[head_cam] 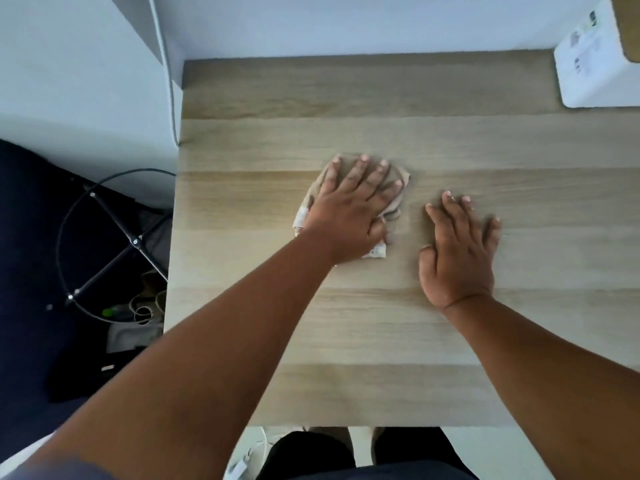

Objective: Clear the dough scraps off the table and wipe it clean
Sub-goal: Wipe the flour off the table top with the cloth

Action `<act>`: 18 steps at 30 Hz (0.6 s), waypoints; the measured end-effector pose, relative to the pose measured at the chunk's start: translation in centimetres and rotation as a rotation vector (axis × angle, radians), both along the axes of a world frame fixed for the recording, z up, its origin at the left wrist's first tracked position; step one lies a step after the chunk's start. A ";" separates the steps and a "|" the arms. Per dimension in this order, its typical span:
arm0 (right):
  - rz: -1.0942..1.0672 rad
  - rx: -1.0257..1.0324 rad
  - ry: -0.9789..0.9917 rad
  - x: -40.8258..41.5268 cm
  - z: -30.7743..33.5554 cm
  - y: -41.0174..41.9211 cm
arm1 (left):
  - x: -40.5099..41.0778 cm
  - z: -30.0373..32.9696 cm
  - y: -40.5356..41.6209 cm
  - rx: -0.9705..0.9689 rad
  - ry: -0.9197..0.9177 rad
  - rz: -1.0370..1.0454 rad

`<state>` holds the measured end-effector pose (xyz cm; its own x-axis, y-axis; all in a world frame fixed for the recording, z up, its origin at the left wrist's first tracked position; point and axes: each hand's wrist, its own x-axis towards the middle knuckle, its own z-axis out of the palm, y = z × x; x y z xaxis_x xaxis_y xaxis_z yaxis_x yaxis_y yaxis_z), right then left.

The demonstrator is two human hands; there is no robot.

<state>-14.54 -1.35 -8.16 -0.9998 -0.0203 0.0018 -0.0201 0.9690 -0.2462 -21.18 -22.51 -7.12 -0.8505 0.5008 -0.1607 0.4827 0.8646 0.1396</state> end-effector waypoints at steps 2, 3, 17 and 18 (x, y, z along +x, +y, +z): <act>0.001 -0.009 -0.002 0.2 0.2 0.1 | 4.1 0.0 0.0 0.001 0.011 -0.038; 0.000 -0.014 0.001 0.2 0.2 0.0 | 6.2 0.0 -0.2 0.010 0.017 -0.040; -0.005 -0.008 -0.034 0.5 0.6 -0.3 | 18.8 0.6 -14.1 -0.004 -0.042 0.435; -0.004 -0.006 -0.031 0.4 0.5 -0.3 | 16.8 0.7 -14.7 0.003 -0.054 0.479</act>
<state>-14.09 -1.64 -7.62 -0.9994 -0.0168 -0.0295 -0.0089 0.9677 -0.2520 -4.40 -37.17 -6.43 -0.9762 0.0552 -0.2098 0.0222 0.9874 0.1564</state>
